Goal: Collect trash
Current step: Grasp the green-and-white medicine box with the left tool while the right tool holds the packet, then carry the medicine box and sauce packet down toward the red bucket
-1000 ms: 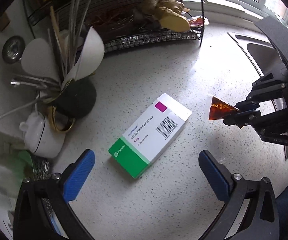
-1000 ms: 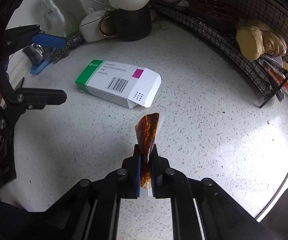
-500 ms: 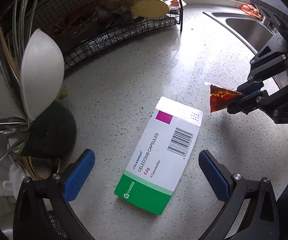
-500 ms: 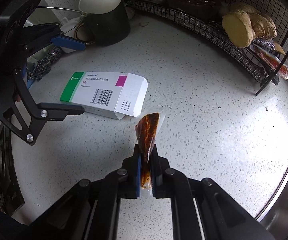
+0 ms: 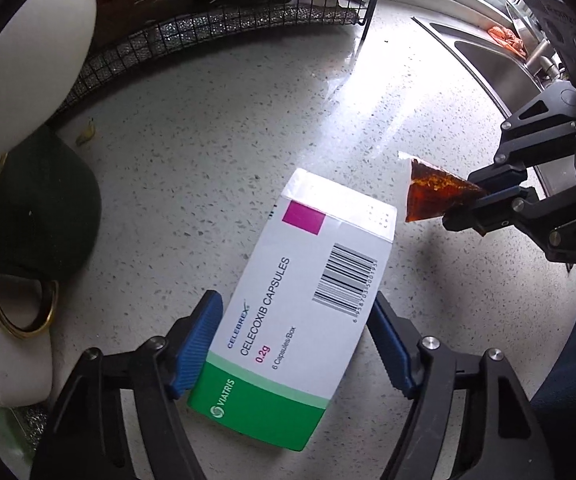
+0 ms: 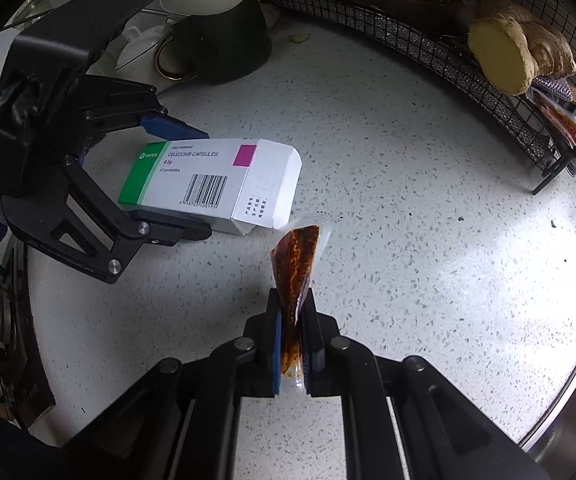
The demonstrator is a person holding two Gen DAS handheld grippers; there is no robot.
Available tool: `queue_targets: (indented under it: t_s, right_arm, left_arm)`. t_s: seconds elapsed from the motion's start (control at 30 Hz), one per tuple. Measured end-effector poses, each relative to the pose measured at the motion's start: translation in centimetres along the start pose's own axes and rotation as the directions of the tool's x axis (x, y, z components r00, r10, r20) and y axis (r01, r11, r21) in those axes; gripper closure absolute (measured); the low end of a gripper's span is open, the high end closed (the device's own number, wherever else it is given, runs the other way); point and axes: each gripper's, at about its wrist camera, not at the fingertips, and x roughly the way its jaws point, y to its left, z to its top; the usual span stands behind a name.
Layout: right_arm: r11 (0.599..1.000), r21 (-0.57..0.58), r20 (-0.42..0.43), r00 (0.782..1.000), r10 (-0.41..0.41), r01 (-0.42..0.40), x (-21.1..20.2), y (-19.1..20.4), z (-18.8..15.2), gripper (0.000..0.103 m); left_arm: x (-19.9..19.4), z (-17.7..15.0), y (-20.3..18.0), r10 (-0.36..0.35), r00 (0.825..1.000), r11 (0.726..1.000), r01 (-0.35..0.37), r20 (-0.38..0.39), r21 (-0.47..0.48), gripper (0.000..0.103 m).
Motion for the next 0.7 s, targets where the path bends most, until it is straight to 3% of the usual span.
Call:
queue_targets:
  t_s: [0.1, 0.33, 0.53, 0.7]
  right_arm:
    - [1.000, -0.006, 0.009, 1.000, -0.003, 0.003, -0.8, -0.2, 0.0, 0.096]
    - [0.999, -0.038, 0.074, 0.997, -0.003, 0.006, -4.1, 0.4, -0.7, 0.096]
    - [0.998, -0.055, 0.147, 0.989, 0.001, 0.007, -8.1, 0.5, -1.9, 0.096]
    - [0.994, -0.107, 0.190, 0.982, 0.024, -0.003, -10.9, 0.9, -3.9, 0.096]
  left_arm:
    - [-1.0, -1.0, -0.7, 0.007, 1.000, 0.999, -0.007, 0.010, -0.031, 0.036]
    - [-5.3, -2.2, -3.3, 0.042, 0.997, 0.980, -0.028, 0.068, -0.198, 0.037]
    - [-9.4, -3.9, -5.9, 0.131, 0.987, 0.928, -0.088, 0.095, -0.362, 0.038]
    - [-12.4, -6.5, -8.9, 0.191, 0.978, 0.890, -0.134, 0.089, -0.435, 0.038]
